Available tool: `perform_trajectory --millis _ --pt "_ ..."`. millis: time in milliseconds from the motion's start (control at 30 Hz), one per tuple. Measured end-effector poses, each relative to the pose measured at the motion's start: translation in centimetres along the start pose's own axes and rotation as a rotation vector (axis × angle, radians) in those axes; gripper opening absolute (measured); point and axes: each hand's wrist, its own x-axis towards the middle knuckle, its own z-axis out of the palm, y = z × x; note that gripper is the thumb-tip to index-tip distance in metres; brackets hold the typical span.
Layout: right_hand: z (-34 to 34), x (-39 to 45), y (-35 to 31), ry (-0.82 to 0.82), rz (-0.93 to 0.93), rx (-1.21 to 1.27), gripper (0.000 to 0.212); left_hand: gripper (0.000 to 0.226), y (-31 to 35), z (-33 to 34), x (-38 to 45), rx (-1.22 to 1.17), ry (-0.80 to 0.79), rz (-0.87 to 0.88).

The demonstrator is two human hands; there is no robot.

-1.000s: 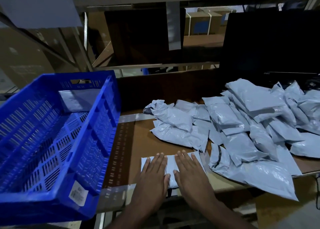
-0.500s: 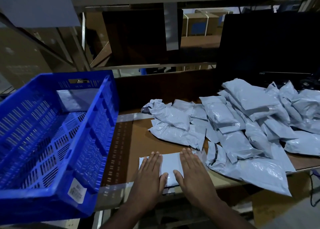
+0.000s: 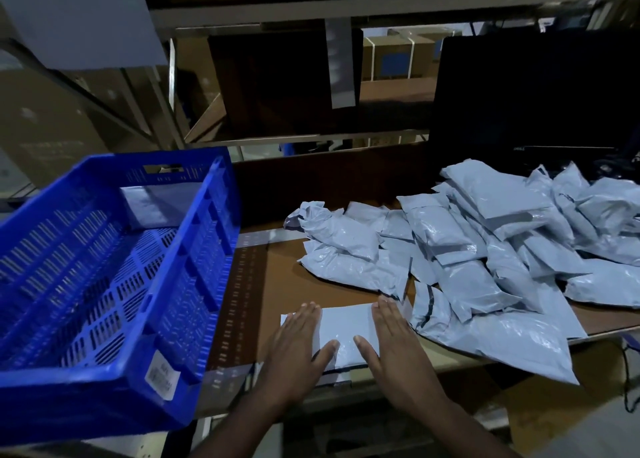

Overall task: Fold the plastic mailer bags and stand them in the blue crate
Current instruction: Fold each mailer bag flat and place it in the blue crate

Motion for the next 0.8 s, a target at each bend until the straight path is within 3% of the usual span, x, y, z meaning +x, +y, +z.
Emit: perform_trajectory --millis 133,300,433,500,600,700,800 --pt "-1.0 0.5 -0.2 0.01 0.001 0.057 0.074 0.085 1.0 -2.7 0.7 0.022 -0.064 -0.068" --pt "-3.1 1.1 -0.7 0.078 -0.012 0.277 0.09 0.106 1.7 -6.0 1.4 0.133 -0.098 -0.082" --pt "-4.6 2.1 -0.7 0.057 0.102 0.607 0.097 0.103 2.6 -7.4 1.1 0.169 -0.086 -0.087" --pt "-5.1 2.8 -0.5 0.045 0.158 0.767 0.075 0.095 3.0 -7.9 0.9 0.183 -0.047 -0.044" --pt "-5.8 3.7 -0.2 0.003 0.12 0.938 0.025 0.088 3.6 -9.1 0.3 0.156 0.003 -0.008" --pt "-6.5 4.0 -0.3 0.004 0.074 1.08 0.021 0.079 3.3 -10.9 -0.1 0.072 0.012 -0.033" --pt "-7.2 4.6 0.0 0.037 0.078 1.172 0.02 0.051 2.0 -12.6 -0.7 -0.212 0.068 -0.151"
